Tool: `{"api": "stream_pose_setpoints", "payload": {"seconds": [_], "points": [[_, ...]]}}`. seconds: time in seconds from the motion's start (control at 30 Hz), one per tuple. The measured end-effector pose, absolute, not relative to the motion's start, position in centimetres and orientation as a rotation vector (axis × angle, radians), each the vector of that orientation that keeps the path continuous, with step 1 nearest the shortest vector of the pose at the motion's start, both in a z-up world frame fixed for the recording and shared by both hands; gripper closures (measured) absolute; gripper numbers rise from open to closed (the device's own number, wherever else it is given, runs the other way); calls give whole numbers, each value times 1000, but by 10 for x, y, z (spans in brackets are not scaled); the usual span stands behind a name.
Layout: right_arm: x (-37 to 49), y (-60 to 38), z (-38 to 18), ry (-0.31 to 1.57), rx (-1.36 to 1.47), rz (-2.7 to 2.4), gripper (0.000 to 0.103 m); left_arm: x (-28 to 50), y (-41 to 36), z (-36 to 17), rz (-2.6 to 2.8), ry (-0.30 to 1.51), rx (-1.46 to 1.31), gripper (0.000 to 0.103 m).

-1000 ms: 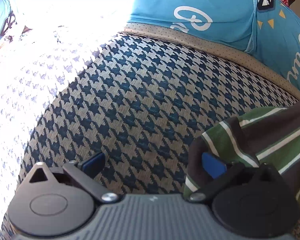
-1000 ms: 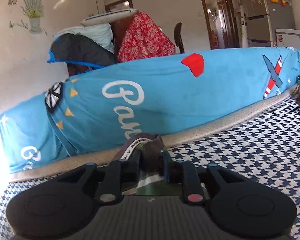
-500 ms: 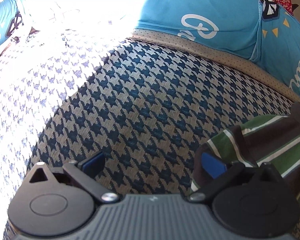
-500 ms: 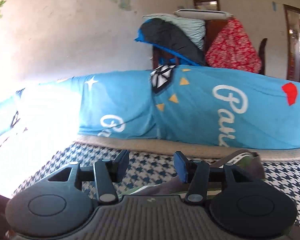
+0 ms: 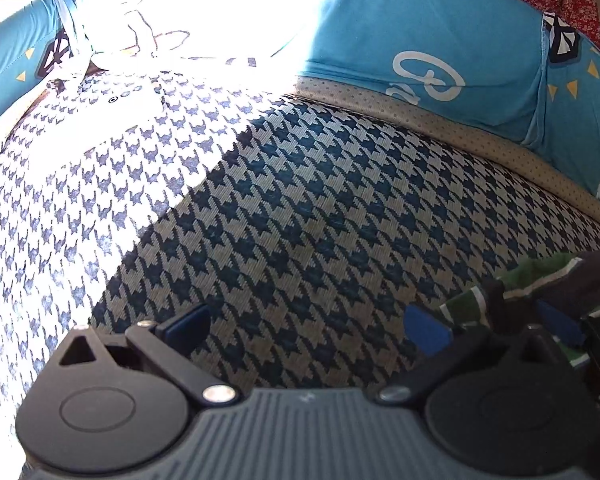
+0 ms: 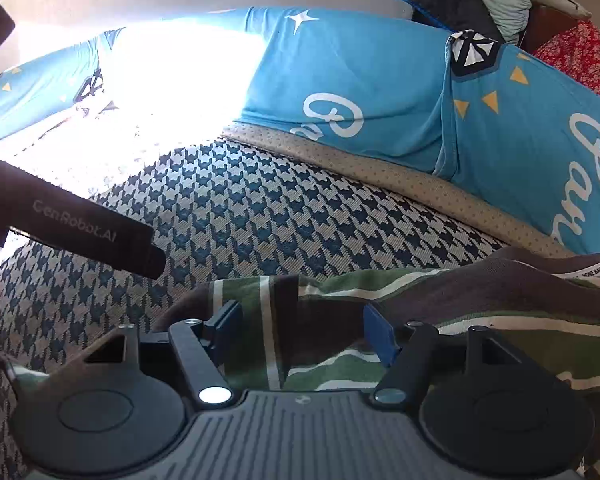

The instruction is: Fold clothes

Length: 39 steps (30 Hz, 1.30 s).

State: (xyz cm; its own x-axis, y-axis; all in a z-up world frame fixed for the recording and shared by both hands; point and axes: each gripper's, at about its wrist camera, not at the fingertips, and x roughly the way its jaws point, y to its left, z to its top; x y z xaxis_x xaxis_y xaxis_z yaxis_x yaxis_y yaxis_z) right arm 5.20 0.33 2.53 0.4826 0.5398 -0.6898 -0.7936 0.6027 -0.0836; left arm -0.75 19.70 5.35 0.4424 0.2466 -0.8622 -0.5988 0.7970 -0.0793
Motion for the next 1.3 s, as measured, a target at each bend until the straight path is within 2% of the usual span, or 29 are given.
{"api": "stream_pose_setpoints", "payload": {"seconds": [0.1, 0.2, 0.23, 0.27, 0.3, 0.6, 0.93, 1.03, 1.07, 1.3], "points": [[53, 7, 20, 672, -429, 837, 39, -7, 198, 54, 546, 980, -411, 0], [54, 10, 22, 659, -409, 829, 52, -7, 200, 55, 550, 972, -419, 0], [55, 11, 23, 655, -402, 826, 65, -7, 200, 56, 552, 968, -420, 0], [55, 11, 23, 651, -395, 824, 87, -8, 201, 56, 553, 965, -422, 0], [56, 12, 24, 647, -388, 821, 92, -8, 201, 57, 555, 960, -421, 0], [59, 21, 35, 590, -310, 795, 96, -9, 204, 71, 591, 892, -378, 0], [59, 38, 88, 349, 62, 813, 96, -22, 222, 93, 710, 798, -369, 0], [59, 48, 93, 334, 60, 842, 91, -19, 222, 91, 704, 808, -364, 0], [59, 52, 94, 350, 30, 839, 84, -19, 221, 91, 698, 808, -365, 0], [62, 35, 100, 418, -59, 768, 82, -10, 205, 86, 561, 831, -364, 0]]}}
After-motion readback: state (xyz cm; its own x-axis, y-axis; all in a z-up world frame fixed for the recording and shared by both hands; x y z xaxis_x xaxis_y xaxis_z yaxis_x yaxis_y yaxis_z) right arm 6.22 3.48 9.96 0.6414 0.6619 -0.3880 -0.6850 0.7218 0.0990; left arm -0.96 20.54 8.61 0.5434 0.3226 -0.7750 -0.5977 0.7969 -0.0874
